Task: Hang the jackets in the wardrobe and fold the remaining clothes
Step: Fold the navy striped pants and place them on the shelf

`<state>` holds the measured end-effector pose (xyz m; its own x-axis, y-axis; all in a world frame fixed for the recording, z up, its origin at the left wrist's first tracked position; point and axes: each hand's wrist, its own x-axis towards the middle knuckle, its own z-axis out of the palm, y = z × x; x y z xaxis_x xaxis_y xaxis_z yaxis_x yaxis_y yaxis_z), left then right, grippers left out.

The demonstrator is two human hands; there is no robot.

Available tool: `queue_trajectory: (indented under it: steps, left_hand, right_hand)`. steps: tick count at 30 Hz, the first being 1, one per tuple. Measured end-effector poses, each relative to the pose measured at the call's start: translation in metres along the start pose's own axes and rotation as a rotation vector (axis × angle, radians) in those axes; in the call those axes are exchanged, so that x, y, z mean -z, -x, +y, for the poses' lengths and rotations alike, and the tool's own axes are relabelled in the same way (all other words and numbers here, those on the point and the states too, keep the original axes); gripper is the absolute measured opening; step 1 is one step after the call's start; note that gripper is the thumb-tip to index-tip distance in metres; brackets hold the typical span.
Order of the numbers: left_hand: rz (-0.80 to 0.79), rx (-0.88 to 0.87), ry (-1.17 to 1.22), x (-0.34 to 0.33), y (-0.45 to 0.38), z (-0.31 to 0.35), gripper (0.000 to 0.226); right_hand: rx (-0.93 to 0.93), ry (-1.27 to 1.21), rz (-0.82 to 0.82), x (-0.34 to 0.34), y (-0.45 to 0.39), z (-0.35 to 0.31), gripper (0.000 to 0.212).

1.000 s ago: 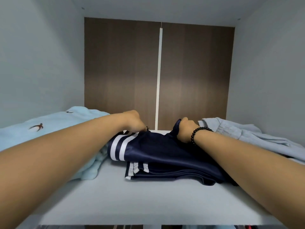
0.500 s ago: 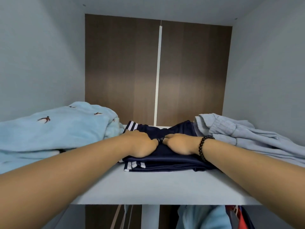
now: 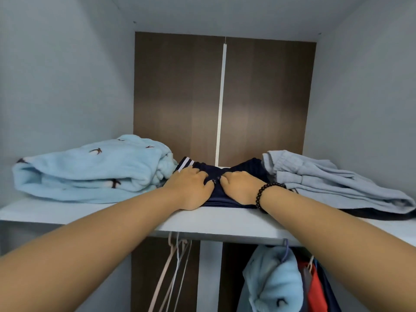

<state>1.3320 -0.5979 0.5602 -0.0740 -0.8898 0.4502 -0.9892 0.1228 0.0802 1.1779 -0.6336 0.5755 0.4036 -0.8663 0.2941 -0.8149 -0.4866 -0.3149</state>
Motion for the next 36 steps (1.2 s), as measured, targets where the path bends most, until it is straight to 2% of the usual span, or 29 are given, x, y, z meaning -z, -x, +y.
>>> queue_trajectory:
  steps: [1, 4, 7, 9, 16, 19, 26, 36]
  left_hand:
    - [-0.034, 0.007, -0.027, 0.001, 0.007, 0.001, 0.050]
    - [-0.161, 0.074, -0.030, 0.005, 0.029, 0.004, 0.061]
    - [-0.270, 0.176, 0.017, 0.015, 0.057, 0.008, 0.067]
    - [-0.274, 0.220, 0.012, 0.020, 0.081, 0.013, 0.069]
    - [-0.188, 0.239, -0.154, 0.038, 0.166, 0.043, 0.069]
    - [-0.219, 0.260, -0.090, 0.045, 0.207, 0.048, 0.074]
    - [-0.245, 0.295, -0.157, 0.073, 0.308, 0.049, 0.076]
    - [-0.321, 0.445, -0.258, 0.134, 0.495, 0.045, 0.077]
  right_hand:
    - [-0.024, 0.004, -0.043, 0.000, 0.004, 0.000, 0.043]
    - [-0.001, 0.225, -0.127, -0.003, 0.025, 0.002, 0.064]
    - [0.028, 0.283, -0.174, -0.005, 0.050, 0.002, 0.069]
    - [0.059, 0.289, -0.180, -0.004, 0.070, 0.000, 0.070]
    - [0.178, 0.393, 0.096, -0.021, 0.153, -0.019, 0.068]
    - [0.233, 0.292, 0.139, -0.033, 0.186, -0.031, 0.066]
    - [0.382, -0.004, 0.065, -0.061, 0.254, -0.057, 0.062]
    - [0.491, -0.227, -0.058, -0.101, 0.382, -0.139, 0.071]
